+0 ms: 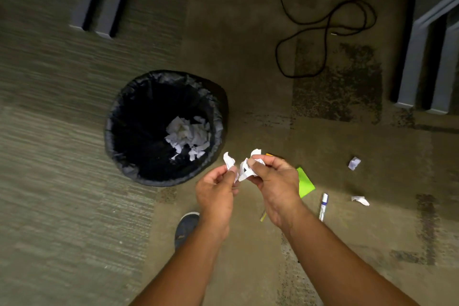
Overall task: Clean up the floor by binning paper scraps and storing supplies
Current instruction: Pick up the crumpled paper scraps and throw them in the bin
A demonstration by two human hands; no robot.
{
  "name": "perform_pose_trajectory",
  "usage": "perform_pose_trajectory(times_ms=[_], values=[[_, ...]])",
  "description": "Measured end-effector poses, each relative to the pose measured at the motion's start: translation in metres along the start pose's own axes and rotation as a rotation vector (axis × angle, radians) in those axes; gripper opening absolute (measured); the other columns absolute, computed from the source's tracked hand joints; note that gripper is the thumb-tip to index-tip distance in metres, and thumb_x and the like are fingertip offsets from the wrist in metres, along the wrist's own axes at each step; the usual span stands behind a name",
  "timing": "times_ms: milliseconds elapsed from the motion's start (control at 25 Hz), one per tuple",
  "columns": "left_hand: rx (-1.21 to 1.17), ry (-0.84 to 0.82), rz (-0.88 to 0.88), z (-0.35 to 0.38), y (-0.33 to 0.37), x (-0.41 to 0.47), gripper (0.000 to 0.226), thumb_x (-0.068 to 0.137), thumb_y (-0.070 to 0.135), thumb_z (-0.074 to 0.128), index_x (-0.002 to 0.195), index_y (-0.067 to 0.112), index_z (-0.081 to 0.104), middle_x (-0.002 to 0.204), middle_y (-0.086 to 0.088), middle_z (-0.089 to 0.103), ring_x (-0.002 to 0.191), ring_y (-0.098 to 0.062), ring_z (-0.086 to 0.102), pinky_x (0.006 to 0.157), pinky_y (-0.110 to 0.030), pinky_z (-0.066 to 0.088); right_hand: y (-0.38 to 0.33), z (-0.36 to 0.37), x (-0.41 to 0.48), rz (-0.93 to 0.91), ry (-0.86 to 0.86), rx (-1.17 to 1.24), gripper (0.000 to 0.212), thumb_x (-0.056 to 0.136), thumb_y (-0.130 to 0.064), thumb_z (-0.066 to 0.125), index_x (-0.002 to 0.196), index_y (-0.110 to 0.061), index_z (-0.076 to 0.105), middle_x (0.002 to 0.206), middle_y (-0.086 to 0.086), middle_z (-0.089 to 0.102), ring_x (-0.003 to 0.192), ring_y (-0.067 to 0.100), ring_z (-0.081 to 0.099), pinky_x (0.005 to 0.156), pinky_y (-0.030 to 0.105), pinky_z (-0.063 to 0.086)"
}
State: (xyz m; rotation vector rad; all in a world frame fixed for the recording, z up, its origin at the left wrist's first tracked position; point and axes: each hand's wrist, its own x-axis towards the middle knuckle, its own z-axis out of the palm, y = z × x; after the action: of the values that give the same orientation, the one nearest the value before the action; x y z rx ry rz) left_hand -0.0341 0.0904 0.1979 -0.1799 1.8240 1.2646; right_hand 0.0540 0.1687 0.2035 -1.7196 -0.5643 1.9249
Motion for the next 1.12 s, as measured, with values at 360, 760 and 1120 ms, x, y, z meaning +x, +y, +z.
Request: perform_pose_trajectory(times_ms=[360,760,1120], values=[[-0.109,0.091,-0.043,-0.094,0.076,0.07,0.018,0.097,0.007,0.067,0.084,0.013,0.078,0.081,-0.006,0.082,0.076,-0.021,0.081,0.068,-0.029,0.065,0.013,0.133,-0.014,0.03,-0.069,-0.088,0.008,0.086,0.001,0.076,0.092,-0.005,0.073,0.089,0.015,0.079,0.077,0.021,0.074,0.074,0.034,0.063],[-0.098,0.145,-0.221,-0.128,0.098,0.118,0.012,0.101,0.014,0.064,0.107,0.004,0.068,0.1,-0.019,0.077,0.089,-0.03,0.08,0.081,-0.037,0.066,0.016,0.185,-0.001,0.134,-0.035,-0.091,0.028,0.094,-0.006,0.071,0.121,-0.006,0.063,0.113,0.018,0.071,0.094,0.031,0.078,0.073,0.031,0.065],[0.03,0.157,-0.053,-0.095,0.096,0.091,0.017,0.1,0.035,0.065,0.102,0.021,0.074,0.098,-0.004,0.079,0.088,-0.02,0.078,0.07,-0.034,0.063,-0.004,0.125,-0.012,0.172,-0.108,-0.04,0.022,0.099,-0.01,0.064,0.121,-0.01,0.062,0.11,0.016,0.072,0.09,0.031,0.078,0.075,0.04,0.066]])
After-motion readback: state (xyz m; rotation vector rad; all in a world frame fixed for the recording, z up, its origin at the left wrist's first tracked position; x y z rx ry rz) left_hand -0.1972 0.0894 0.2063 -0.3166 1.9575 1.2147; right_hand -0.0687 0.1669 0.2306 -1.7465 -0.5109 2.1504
